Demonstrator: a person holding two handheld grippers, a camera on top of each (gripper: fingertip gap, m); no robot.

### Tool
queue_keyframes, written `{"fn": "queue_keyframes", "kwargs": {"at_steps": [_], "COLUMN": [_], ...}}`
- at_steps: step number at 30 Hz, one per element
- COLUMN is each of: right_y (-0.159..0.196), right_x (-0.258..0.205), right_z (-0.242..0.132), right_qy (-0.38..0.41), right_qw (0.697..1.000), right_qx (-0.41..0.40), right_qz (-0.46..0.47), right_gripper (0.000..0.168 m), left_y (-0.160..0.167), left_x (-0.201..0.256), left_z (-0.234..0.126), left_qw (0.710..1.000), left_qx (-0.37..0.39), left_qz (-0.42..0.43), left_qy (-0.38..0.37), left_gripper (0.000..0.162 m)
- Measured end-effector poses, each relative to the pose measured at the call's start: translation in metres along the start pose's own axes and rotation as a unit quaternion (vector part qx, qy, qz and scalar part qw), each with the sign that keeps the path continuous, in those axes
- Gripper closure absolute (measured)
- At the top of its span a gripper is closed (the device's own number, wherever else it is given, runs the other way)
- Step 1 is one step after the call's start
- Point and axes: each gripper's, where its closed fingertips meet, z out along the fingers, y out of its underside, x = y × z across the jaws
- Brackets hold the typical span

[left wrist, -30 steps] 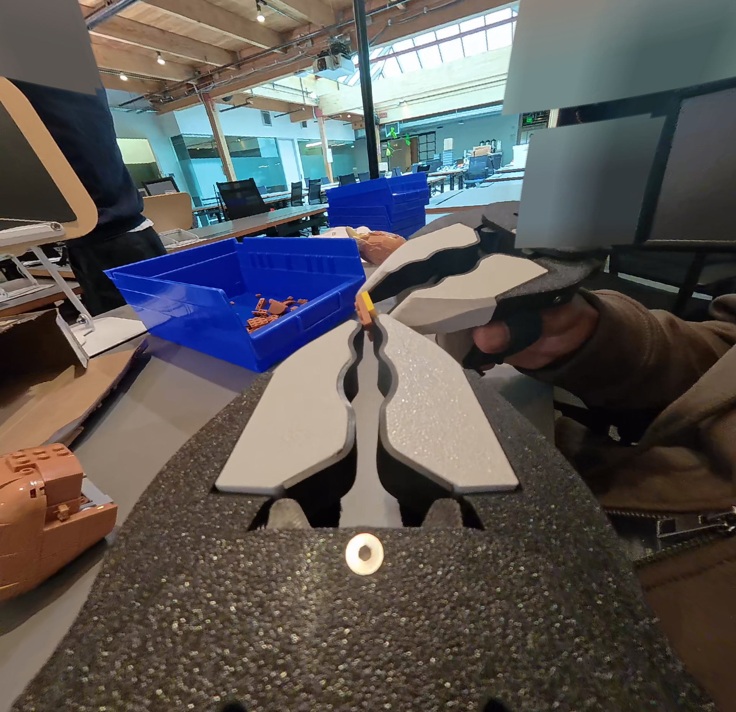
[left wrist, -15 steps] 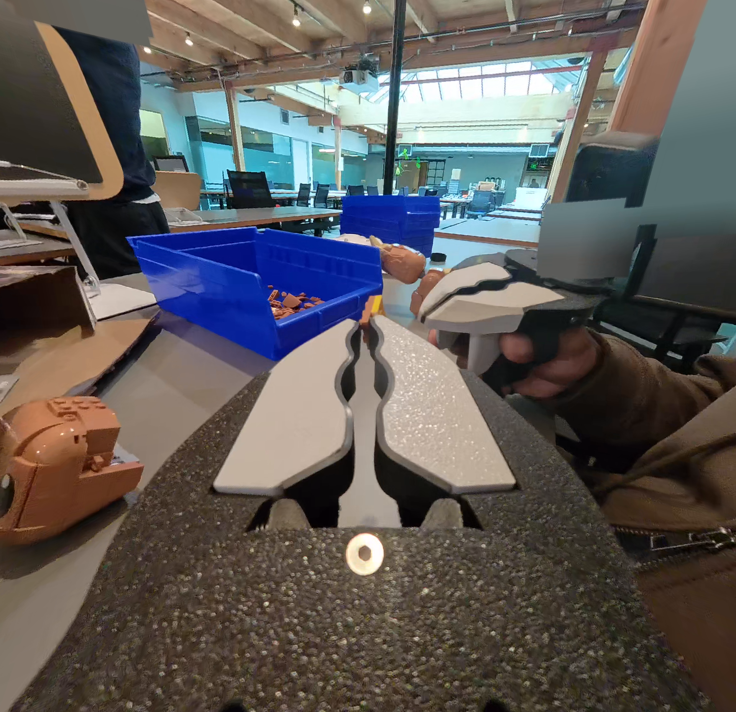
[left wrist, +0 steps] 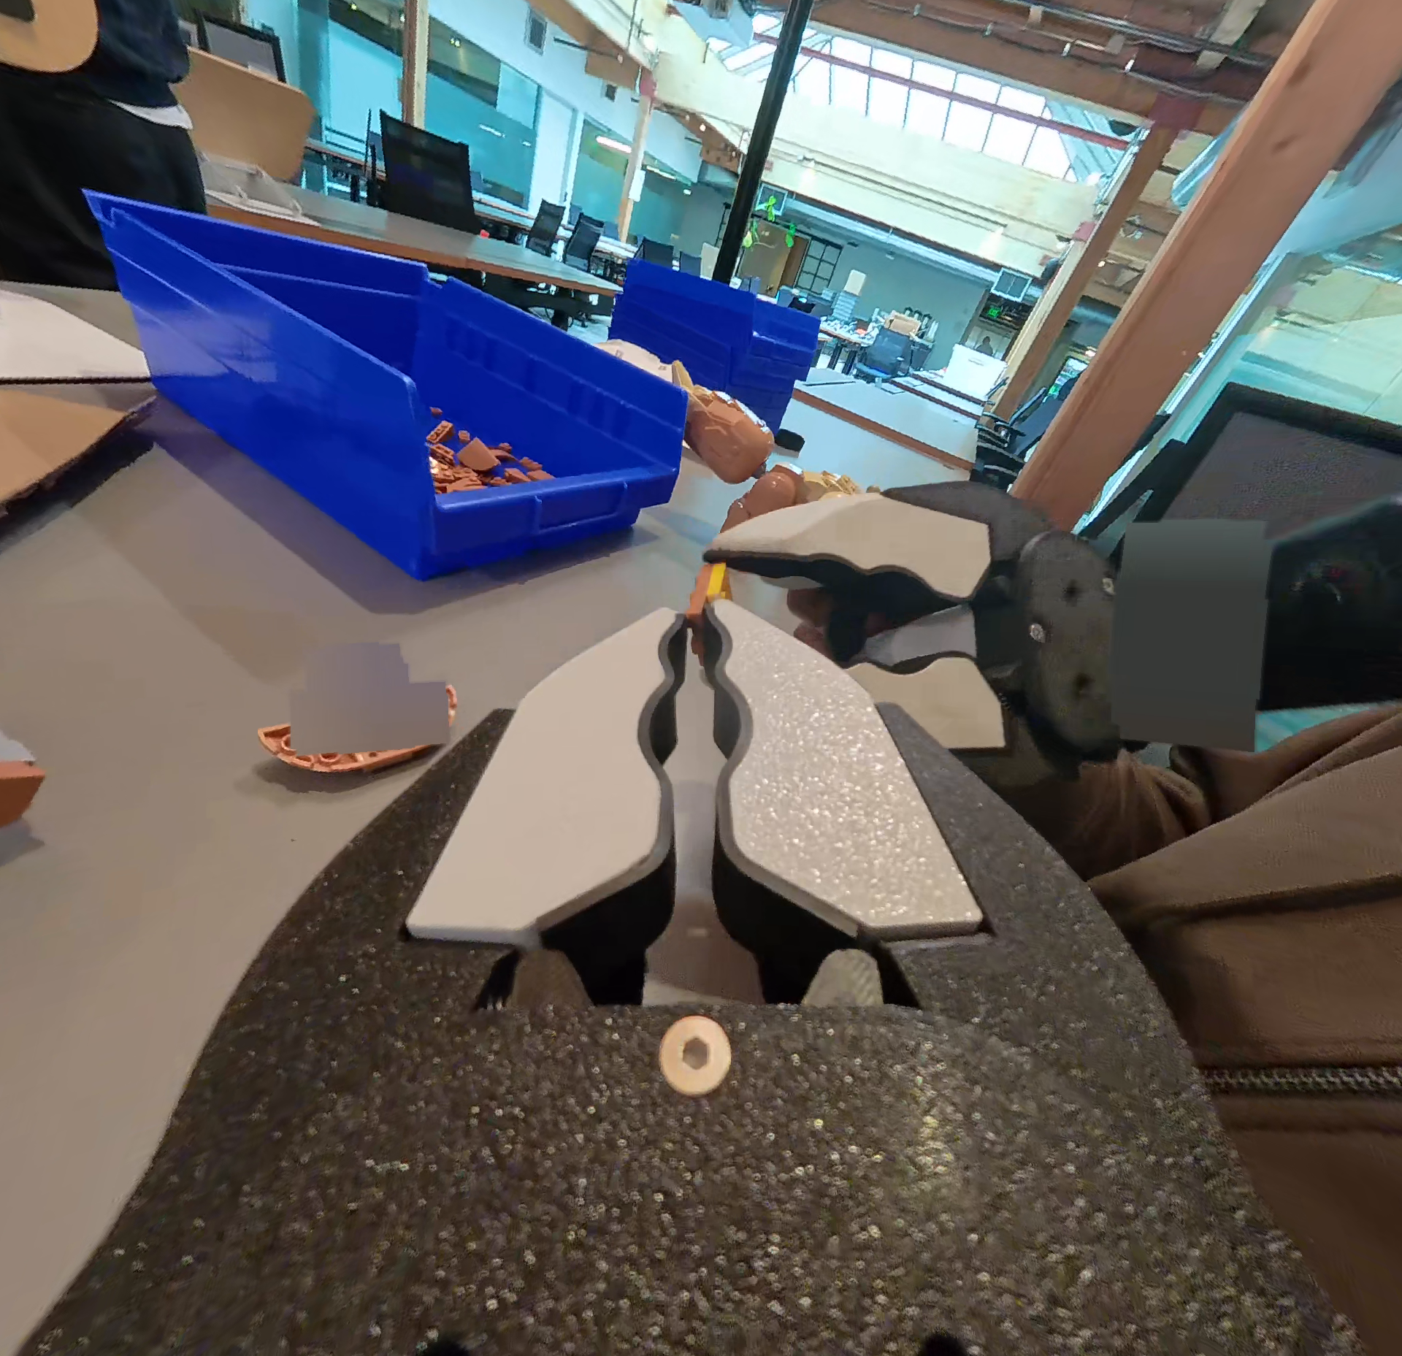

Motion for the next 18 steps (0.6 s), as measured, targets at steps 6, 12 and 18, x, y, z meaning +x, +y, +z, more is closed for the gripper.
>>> {"fn": "queue_keyframes", "kwargs": {"at_steps": [6, 12, 18], "right_y": [0.0062, 0.005, 0.0034], "right_x": [-0.0018, -0.0015, -0.0015], "right_z": [0.0024, 0.0017, 0.0011], "right_qy": [0.019, 0.013, 0.011], "right_qw": [0.998, 0.999, 0.999], "right_qx": [-0.025, -0.018, -0.012], "right_qz": [-0.059, -0.045, -0.035], "right_gripper": [0.147, 0.148, 0.148], "left_y": [0.0046, 0.0023, 0.0064], "left_x": [-0.0007, 0.0029, 0.002], "left_z": [0.0011, 0.0001, 0.0013], "left_qw": [0.999, 0.999, 0.999], "left_qx": [-0.02, -0.019, -0.026], "left_qz": [0.022, 0.036, 0.039], "left_qy": [-0.02, -0.01, -0.001], "left_gripper": [0.158, 0.157, 0.151]}}
